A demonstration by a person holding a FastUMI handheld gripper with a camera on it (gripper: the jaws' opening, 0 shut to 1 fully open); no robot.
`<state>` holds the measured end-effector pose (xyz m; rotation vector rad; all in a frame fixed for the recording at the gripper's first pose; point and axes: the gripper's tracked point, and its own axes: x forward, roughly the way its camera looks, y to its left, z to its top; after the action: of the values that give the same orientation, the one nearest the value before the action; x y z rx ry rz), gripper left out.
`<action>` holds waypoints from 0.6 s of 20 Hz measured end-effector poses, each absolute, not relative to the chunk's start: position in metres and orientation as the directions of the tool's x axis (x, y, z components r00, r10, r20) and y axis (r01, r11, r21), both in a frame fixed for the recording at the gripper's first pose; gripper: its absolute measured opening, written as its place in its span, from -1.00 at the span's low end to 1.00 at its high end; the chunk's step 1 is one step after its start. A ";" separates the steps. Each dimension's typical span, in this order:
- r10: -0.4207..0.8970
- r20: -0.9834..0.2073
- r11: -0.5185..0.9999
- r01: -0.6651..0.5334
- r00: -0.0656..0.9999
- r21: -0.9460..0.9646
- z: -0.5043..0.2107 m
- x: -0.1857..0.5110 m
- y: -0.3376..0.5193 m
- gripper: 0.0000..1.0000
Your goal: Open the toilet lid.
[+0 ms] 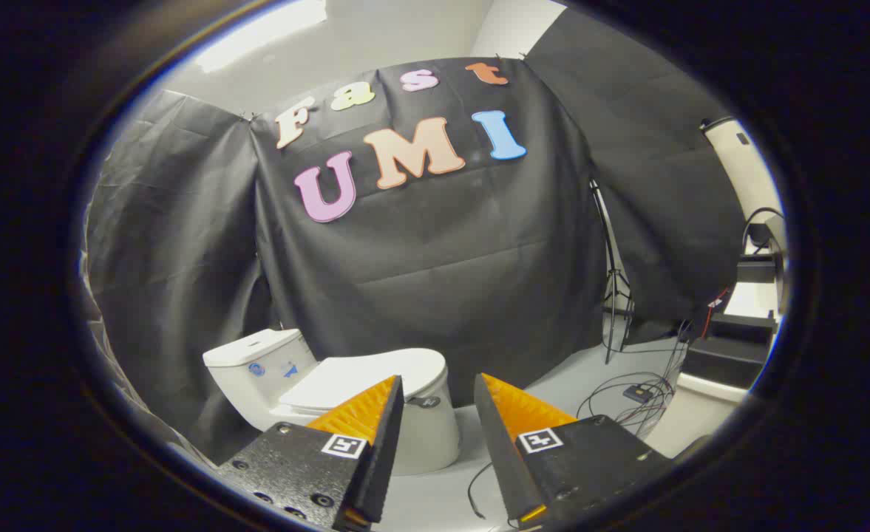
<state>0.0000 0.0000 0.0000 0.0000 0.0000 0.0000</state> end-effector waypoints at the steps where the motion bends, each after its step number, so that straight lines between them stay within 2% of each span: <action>1: -0.002 0.000 1.000 0.002 1.000 -0.003 0.001 0.000 0.000 0.20; 12: -0.012 0.007 0.999 0.012 1.000 0.032 0.001 0.004 -0.009 0.10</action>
<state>0.0043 -0.0095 0.0008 0.0319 -0.0074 -0.0122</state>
